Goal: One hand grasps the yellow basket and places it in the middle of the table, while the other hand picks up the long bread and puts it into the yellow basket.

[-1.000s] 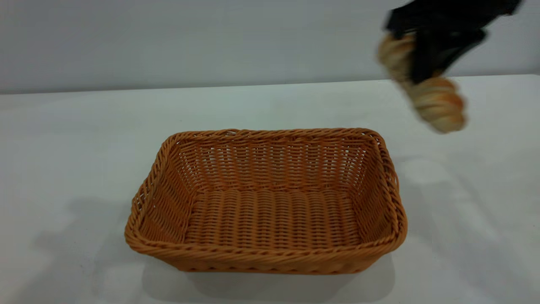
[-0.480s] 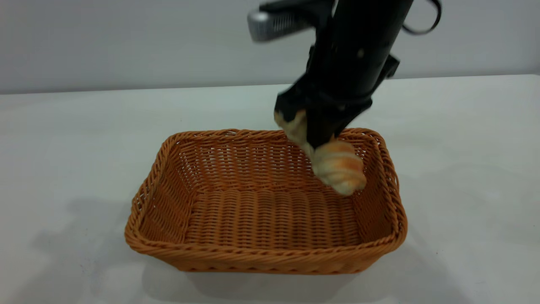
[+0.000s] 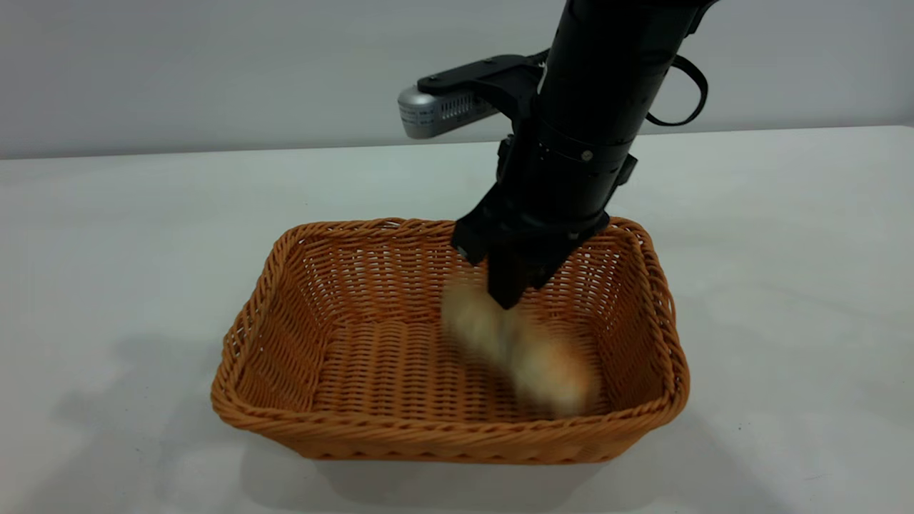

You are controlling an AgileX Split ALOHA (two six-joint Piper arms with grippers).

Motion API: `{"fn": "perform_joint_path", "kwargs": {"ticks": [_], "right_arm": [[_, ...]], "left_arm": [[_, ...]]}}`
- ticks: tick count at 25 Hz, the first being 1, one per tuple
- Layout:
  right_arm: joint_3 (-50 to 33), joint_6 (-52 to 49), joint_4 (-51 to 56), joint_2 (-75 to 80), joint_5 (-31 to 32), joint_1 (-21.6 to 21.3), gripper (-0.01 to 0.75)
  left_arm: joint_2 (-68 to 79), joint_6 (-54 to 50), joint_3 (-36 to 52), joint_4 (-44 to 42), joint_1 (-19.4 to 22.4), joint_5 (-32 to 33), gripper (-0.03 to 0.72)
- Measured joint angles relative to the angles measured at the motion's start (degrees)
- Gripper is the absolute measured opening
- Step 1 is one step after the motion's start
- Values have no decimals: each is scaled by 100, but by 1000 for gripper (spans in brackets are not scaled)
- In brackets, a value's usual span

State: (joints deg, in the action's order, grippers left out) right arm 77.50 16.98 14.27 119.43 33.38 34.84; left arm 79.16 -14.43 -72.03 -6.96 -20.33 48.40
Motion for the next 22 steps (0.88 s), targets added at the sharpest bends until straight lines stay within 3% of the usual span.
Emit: {"fn": "perform_joint_path", "kwargs": {"ticks": [4, 7, 16, 22], "right_arm": [[0, 32, 19, 0, -46, 0, 541], [32, 58, 13, 4, -3, 0, 577], [144, 98, -715, -623, 134, -74, 534], [144, -142, -892, -1468, 615, -657, 499]], "left_arm": [[0, 0, 0, -29, 0, 0, 561], [-5, 0, 0, -116, 0, 0, 561], [-529, -11, 0, -563, 0, 132, 561], [-1219, -5, 0, -630, 0, 418, 561]]}}
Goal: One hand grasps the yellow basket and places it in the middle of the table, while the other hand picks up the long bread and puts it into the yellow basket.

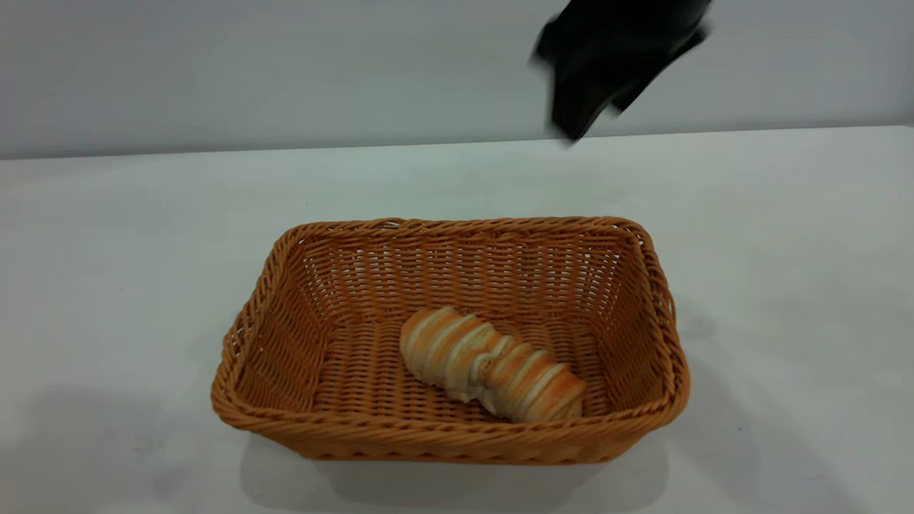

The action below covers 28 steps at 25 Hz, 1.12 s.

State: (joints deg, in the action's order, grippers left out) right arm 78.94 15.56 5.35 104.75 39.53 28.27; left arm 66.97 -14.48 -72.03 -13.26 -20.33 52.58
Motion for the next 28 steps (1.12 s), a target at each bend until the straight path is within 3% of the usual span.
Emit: {"fn": "perform_joint_path", "kwargs": {"ticks": [6, 13, 28], "right_arm": [[0, -99, -7, -900, 511, -700, 493], [0, -121, -2, -1739, 1081, -1334, 493], [0, -327, 22, -3719, 2334, -1418, 492]], "left_arm": [[-811, 53, 120, -26, 0, 402, 561], [-2055, 73, 902, -30, 0, 561, 561], [-5206, 80, 2824, -30, 0, 1393, 561]]}}
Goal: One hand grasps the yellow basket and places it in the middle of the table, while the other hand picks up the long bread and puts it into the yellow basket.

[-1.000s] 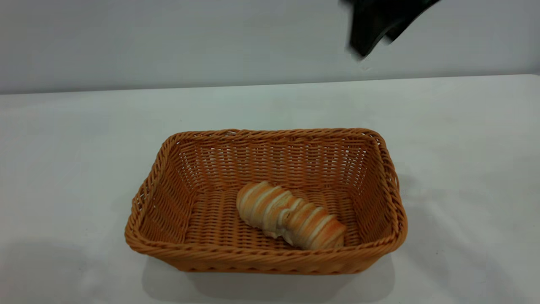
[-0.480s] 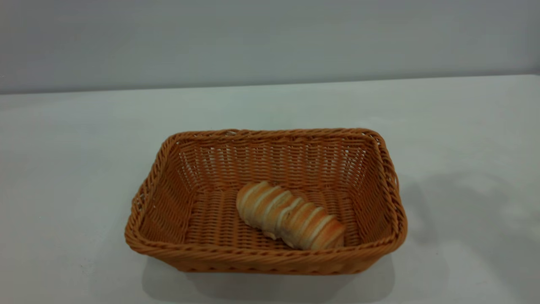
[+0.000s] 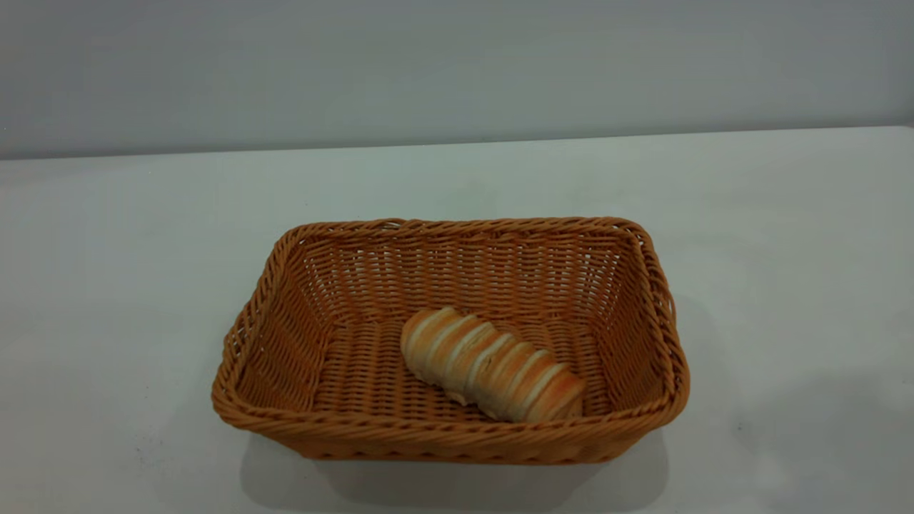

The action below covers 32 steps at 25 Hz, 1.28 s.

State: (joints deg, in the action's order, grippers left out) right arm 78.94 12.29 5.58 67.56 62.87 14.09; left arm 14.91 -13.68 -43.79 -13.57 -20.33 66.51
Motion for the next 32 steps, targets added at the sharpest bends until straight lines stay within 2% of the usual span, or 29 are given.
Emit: {"fn": "perform_joint_path", "kwargs": {"ticks": [9, 20, 25, 32], "right_arm": [[0, -38, 1, -1496, 796, 0, 492], [-67, -148, 44, -2962, 796, 0, 492], [-737, -258, 44, -3596, 796, 0, 491], [-2222, -584, 44, -4706, 796, 0, 491]], "left_arm": [[-1173, 0, 640, 119, 0, 0, 561], [-1362, 60, 1421, 354, 0, 0, 561], [-1362, 67, 1543, 367, 0, -42, 561], [-1362, 71, 1543, 367, 0, -42, 561]]}}
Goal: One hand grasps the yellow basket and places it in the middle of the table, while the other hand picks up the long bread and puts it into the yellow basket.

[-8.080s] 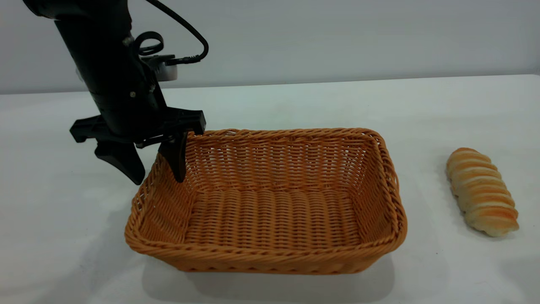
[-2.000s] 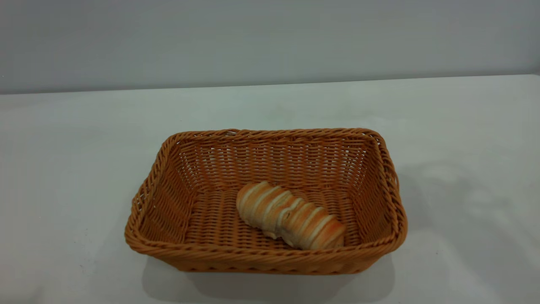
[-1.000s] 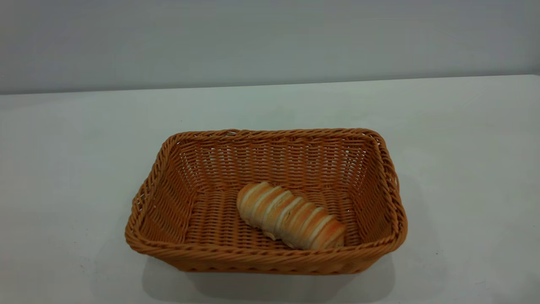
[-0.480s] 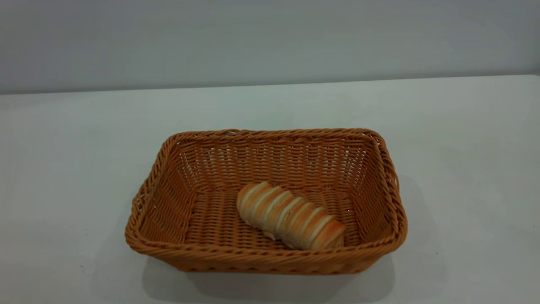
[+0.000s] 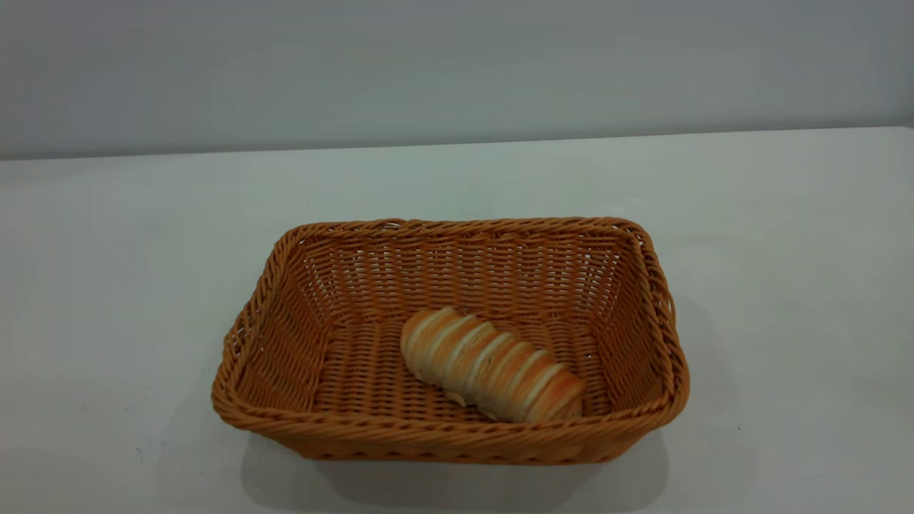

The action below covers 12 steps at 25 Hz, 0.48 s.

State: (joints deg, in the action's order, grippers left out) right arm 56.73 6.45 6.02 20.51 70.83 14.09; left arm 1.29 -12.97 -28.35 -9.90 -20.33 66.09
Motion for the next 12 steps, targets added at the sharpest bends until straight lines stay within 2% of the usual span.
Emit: {"fn": "perform_joint_path", "kwargs": {"ticks": [5, 12], "right_arm": [[-934, -104, -5, -880, -27, 0, 491], [-1976, -118, -109, -1709, -499, 0, 491]], "left_arm": [[0, 0, 0, 0, 0, 0, 561], [0, 7, 0, 0, 0, 0, 561]]}}
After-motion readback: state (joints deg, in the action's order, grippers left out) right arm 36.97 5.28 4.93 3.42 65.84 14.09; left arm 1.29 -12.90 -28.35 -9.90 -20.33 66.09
